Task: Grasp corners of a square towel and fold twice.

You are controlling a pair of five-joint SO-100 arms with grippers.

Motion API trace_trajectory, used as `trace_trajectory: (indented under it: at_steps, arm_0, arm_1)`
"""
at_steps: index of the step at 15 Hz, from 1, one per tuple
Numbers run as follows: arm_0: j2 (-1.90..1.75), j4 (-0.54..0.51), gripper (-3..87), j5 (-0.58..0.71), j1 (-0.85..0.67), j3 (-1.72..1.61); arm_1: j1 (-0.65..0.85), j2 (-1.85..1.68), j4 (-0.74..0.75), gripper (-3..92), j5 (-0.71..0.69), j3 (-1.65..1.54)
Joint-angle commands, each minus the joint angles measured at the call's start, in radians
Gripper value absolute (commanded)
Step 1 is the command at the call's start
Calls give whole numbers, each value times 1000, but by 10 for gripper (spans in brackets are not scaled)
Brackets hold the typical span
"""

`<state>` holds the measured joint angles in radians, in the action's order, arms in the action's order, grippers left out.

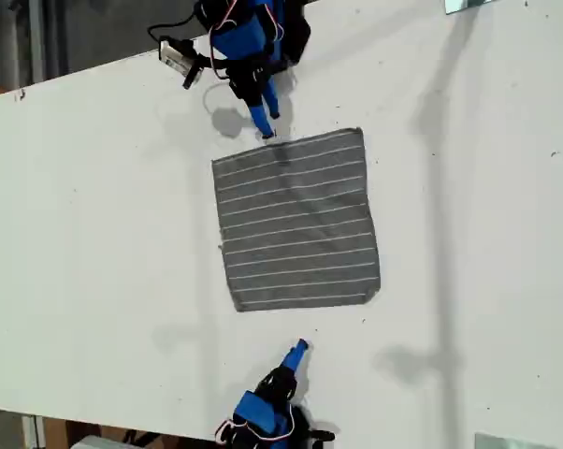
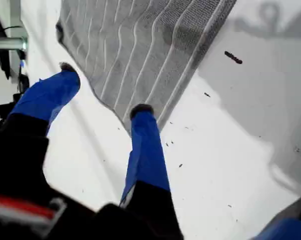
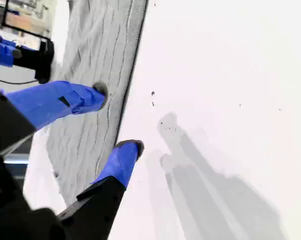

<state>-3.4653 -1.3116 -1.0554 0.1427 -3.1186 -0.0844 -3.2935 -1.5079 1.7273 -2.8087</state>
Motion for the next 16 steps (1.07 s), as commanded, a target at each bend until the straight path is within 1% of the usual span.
trace_trajectory:
  at_steps: [1,2,4,6,7,8,9,10,11,12,13,14,15,16]
  arm_0:
    - [37,14,68,-584,-238,-6]
    - [44,14,67,-554,-268,-6]
    - [41,12,71,-528,-284,-6]
    - [0,12,76,-468,-293,-5]
    - [0,-5,87,-472,-310,6]
    - [0,-3,95,-525,-265,9]
    - [0,75,96,-497,-227,17]
    - [5,74,88,-485,-225,87]
    - [60,55,82,-483,-245,193]
    - [221,95,81,-465,-250,307]
    - [512,149,80,-446,-235,459]
    - [838,179,83,-436,-176,634]
    - [1089,181,87,-428,-132,779]
    - [1232,209,89,-436,-97,839]
  arm_1:
    - [-158,0,2,164,-66,3]
    - [-179,0,-3,160,-66,3]
    - [-204,0,-15,157,-67,5]
    - [-232,0,-18,176,-71,8]
    - [-183,-2,-11,172,-67,11]
    - [-204,3,37,170,-61,-8]
    - [-133,92,140,193,-143,-5]
    - [-37,341,175,207,-225,146]
    - [15,747,160,225,-318,431]
    - [17,1143,80,249,-391,753]
    - [-8,1402,-9,272,-417,980]
    - [-43,1476,-31,285,-407,1031]
    - [-103,1430,2,289,-347,948]
    - [-195,1348,41,301,-241,825]
